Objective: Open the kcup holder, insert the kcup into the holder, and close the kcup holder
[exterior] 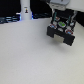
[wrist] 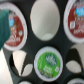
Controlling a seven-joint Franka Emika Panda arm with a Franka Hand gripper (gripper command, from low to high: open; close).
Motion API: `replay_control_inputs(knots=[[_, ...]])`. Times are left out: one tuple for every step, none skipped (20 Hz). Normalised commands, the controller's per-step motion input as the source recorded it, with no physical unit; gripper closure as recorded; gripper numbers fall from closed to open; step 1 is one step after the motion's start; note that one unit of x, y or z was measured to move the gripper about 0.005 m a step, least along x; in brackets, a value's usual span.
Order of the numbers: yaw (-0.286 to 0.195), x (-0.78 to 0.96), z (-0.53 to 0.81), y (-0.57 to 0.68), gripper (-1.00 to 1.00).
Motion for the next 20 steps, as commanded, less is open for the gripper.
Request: replay_control_inputs(knots=[[0.027, 0.71, 0.07, -0.39, -1.00], [0.030, 0.71, 0.03, -0.38, -1.00], [0.034, 0.71, 0.00, -0.33, -1.00], [0.041, 0.72, 0.00, -0.29, -1.00], [0.029, 0.77, -0.01, -0.13, -1.00], [0.041, 0.76, -0.03, -0.11, -1.00], [0.058, 0.66, -0.13, -0.12, -1.00], [0.056, 0.60, -0.19, -0.10, -1.00], [0.050, 0.65, -0.18, -0.03, -1.00], [0.044, 0.72, -0.13, 0.06, -1.00], [0.057, 0.69, -0.16, 0.08, -1.00], [0.088, 0.56, -0.25, 0.08, -1.00], [0.121, 0.30, -0.30, 0.19, -1.00], [0.132, 0.15, -0.28, 0.22, -1.00], [0.155, 0.02, -0.24, 0.22, -1.00], [0.163, -0.01, -0.23, 0.22, -1.00], [0.184, -0.06, -0.19, 0.23, -1.00], [0.187, -0.02, -0.23, 0.21, -1.00], [0.198, -0.01, -0.23, 0.22, -1.00], [0.184, -0.02, -0.25, 0.23, -1.00]])
